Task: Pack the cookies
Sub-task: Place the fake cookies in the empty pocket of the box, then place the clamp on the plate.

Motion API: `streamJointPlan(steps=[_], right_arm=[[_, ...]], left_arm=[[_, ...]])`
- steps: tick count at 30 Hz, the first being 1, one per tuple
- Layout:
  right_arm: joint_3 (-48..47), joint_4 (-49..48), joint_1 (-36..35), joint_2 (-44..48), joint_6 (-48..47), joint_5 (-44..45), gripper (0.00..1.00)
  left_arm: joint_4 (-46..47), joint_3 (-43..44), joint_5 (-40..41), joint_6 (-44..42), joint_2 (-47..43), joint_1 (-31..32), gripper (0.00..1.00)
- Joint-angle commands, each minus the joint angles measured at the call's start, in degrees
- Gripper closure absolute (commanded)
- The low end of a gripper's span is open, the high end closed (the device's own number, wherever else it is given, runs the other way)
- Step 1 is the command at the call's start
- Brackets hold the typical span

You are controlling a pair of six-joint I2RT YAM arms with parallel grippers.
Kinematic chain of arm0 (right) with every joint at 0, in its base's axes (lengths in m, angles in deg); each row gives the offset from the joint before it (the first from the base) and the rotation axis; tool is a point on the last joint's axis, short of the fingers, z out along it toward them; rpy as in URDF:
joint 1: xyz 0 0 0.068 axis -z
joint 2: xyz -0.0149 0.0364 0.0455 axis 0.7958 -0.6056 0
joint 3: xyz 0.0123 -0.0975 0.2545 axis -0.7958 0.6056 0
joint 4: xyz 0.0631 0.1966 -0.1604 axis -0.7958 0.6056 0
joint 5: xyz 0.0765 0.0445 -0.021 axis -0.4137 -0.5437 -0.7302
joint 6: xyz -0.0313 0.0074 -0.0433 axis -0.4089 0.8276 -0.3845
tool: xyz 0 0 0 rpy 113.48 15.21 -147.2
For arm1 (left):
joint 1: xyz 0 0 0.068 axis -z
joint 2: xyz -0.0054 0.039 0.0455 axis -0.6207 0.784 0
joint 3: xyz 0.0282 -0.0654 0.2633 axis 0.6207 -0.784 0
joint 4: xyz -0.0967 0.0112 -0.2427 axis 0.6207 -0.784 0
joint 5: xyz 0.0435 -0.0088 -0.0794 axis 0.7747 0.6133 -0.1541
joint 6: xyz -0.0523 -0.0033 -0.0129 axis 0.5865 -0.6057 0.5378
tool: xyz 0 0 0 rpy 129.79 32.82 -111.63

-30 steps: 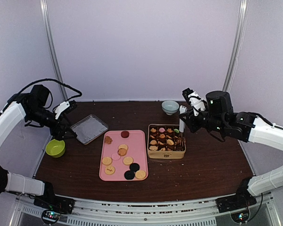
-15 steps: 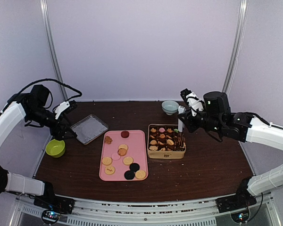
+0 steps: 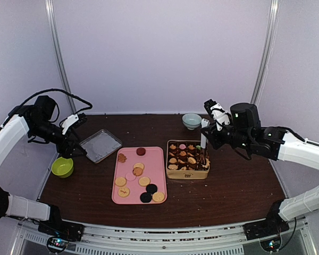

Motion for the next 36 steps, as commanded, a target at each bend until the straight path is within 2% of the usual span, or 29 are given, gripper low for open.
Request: streamJointPlan(steps=[1, 18, 25, 31, 36], right_arm=[[-1.7, -1.86, 0.28, 2.0, 0.03, -0.99, 0.73], [-1.44, -1.1, 0.25, 3.41, 0.32, -1.5, 0.76], [-5.26, -4.94, -0.74, 1.73, 3.75, -5.61, 0.77], [-13.35, -9.45, -5.68, -8.75, 14.74, -11.51, 0.8], [-24.4, -3.89, -9.48, -21.98, 23.29, -13.18, 0.84]], left_arm=[[0.09, 0.72, -0.39, -0.61, -0.38, -0.48, 0.1], [0.1, 0.65, -0.74, -0.61, -0.43, -0.48, 0.1], [1.64, -0.58, 3.73, -0.5, 0.61, -0.48, 0.1], [4.73, -2.28, 7.71, 1.06, 2.35, -0.84, 0.06], [7.27, -3.58, 9.82, 1.06, 4.33, -0.98, 0.05]])
